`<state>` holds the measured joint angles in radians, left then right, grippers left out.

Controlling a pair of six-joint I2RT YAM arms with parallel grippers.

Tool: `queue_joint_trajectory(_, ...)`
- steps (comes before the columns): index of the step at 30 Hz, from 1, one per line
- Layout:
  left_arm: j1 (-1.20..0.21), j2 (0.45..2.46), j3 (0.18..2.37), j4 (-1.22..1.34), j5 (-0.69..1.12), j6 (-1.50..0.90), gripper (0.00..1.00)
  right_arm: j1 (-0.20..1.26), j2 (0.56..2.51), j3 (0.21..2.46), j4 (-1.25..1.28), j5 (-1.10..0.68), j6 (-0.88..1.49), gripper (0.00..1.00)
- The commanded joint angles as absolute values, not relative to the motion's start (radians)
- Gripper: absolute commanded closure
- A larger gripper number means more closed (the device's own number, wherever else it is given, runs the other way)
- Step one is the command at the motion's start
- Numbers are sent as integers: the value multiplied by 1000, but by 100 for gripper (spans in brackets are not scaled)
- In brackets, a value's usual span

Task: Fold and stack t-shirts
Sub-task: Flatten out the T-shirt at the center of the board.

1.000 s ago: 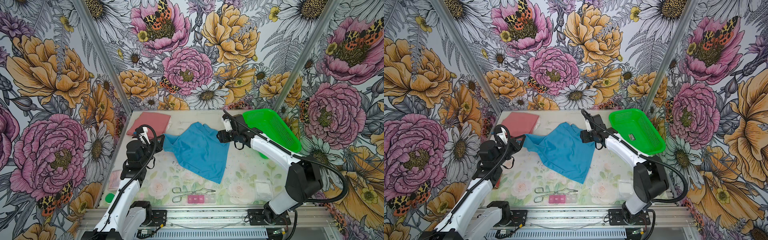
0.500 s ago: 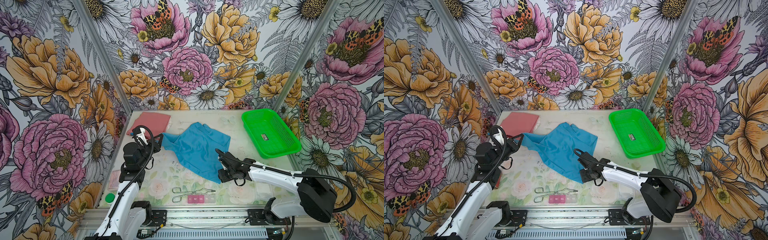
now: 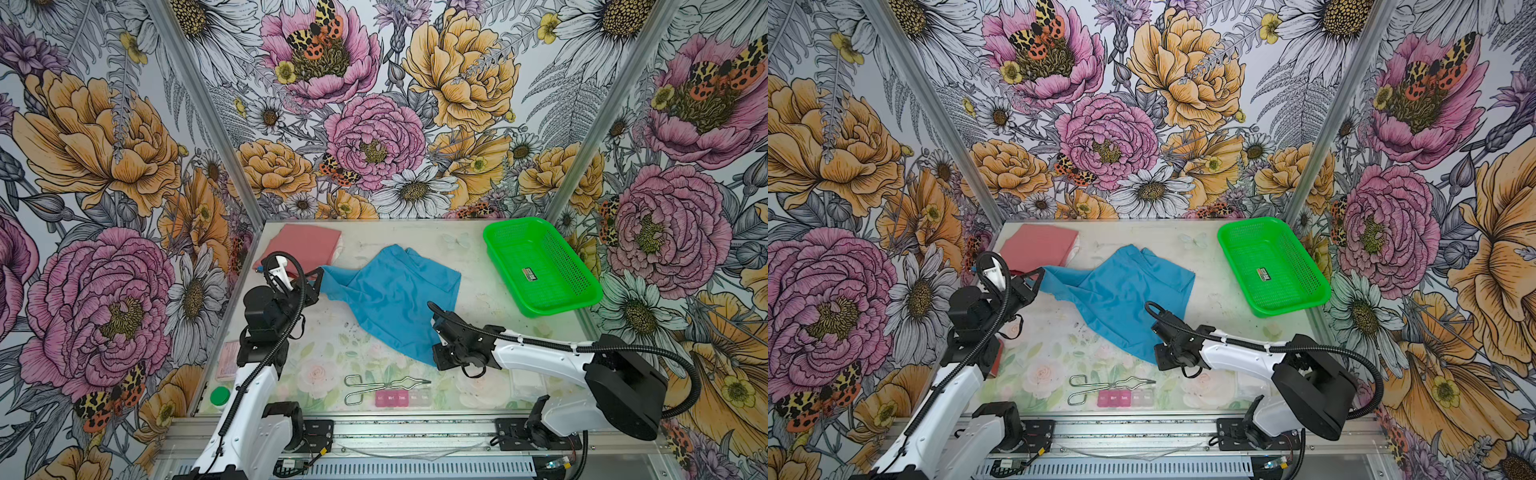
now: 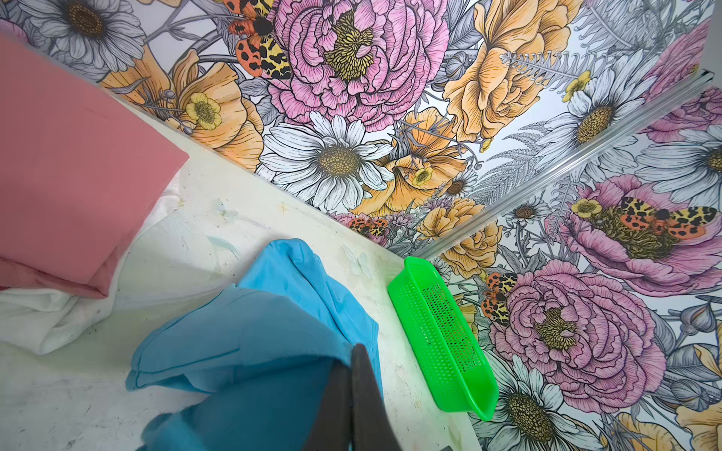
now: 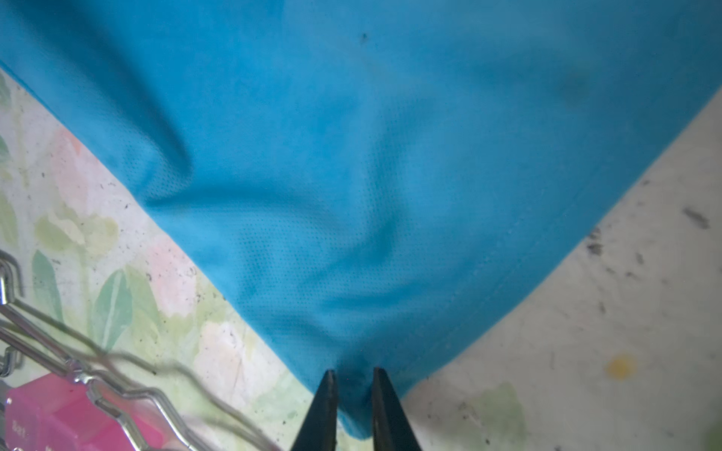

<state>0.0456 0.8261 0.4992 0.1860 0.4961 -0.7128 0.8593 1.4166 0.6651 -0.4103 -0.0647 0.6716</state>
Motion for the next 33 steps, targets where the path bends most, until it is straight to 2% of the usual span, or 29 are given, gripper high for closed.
queue_joint_trajectory(1, 57, 808, 491, 230, 521, -727, 100, 866, 1419, 644, -373, -77, 708, 78)
queue_joint_trajectory(4, 56, 806, 488, 235, 524, -729, 100, 876, 1417, 634, -371, -59, 716, 72)
queue_joint_trajectory(15, 66, 798, 486, 235, 529, -733, 100, 970, 1516, 650, -376, 5, 729, 71)
queue_joint_trajectory(21, 71, 797, 483, 236, 529, -736, 100, 1010, 1526, 634, -408, 46, 742, 87)
queue_joint_trajectory(24, 72, 798, 484, 239, 528, -737, 100, 1020, 1517, 633, -448, 77, 741, 100)
queue_joint_trajectory(33, 74, 801, 489, 239, 534, -741, 100, 939, 1262, 674, -568, 116, 679, 100)
